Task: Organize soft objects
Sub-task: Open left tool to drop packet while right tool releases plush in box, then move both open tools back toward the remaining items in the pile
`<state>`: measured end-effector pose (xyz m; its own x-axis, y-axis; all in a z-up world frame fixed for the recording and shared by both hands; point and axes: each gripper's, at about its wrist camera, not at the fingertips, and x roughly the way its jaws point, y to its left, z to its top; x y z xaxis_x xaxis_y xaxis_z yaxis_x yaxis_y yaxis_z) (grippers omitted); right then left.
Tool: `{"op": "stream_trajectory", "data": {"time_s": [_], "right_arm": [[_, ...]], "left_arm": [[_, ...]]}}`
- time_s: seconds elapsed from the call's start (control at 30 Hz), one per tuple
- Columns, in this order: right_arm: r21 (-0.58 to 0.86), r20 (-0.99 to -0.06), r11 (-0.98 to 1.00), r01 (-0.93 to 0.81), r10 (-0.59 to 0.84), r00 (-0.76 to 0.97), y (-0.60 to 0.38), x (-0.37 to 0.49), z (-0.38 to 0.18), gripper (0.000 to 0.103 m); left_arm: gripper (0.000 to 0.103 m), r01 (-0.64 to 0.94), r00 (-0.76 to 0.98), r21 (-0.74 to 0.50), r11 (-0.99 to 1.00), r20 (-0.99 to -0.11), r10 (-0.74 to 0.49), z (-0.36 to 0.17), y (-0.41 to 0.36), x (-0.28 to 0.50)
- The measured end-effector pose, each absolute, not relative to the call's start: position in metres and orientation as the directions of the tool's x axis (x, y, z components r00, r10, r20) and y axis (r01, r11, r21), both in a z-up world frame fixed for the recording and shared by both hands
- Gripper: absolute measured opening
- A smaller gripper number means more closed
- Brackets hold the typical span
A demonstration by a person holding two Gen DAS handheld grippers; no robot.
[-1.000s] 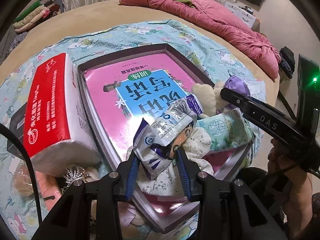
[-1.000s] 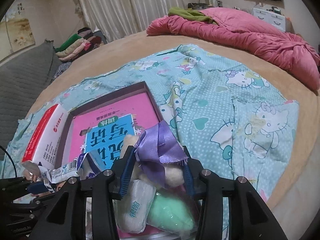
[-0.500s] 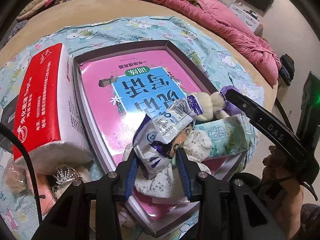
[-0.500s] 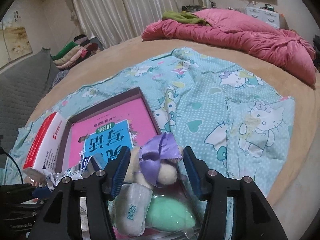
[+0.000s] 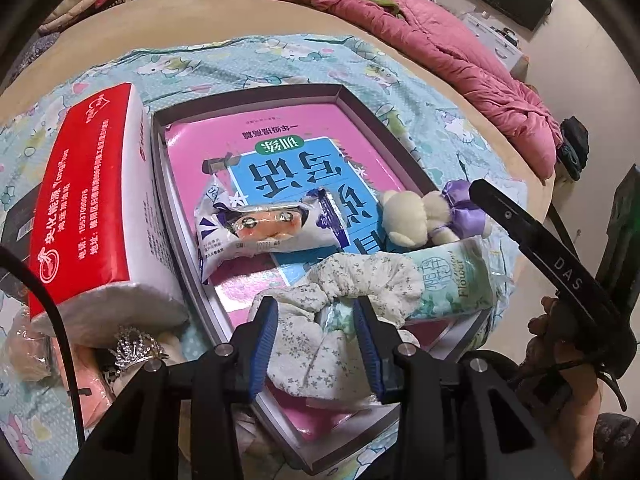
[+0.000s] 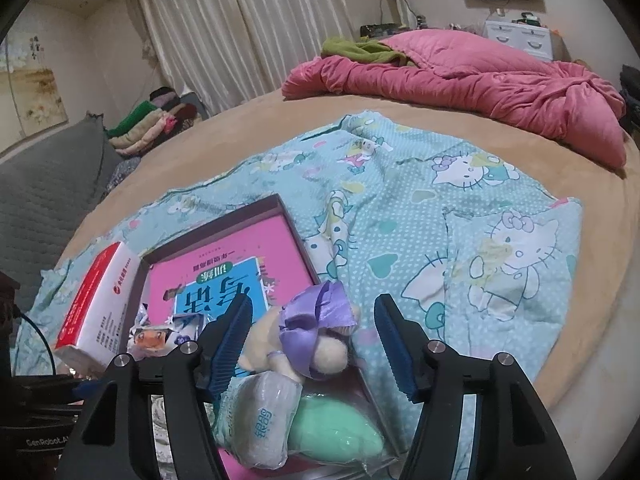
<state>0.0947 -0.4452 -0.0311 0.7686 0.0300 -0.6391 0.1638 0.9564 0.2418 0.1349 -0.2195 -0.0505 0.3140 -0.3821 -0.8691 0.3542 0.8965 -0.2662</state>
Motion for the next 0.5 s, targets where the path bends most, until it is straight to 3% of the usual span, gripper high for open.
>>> {"op": "stream_trajectory", "data": {"time_s": [0.2, 0.33, 0.5], "right_arm": [[0.24, -0.624, 0.958, 0.155, 0.03, 0.781, -0.444, 0.092, -0.027, 0.069], [0.237, -0.609, 0.961, 0.144, 0.032, 0.792, -0.443, 0.09, -0.024, 0.072], [0.224, -0.59, 0.965, 0.133, 0.026, 0.807, -0.44, 0.086, -0.019, 0.074]], "left_arm": [[0.05, 0.357, 0.335, -0.265, 0.896, -0.859, -0.388, -0.041, -0.216, 0.13], [0.061, 0.359, 0.356, -0.244, 0.901, -0.856, -0.374, -0.033, -0.215, 0.126], [0.064, 0.357, 0.384, -0.212, 0.91, -0.855, -0.35, -0.024, -0.212, 0.123]]}}
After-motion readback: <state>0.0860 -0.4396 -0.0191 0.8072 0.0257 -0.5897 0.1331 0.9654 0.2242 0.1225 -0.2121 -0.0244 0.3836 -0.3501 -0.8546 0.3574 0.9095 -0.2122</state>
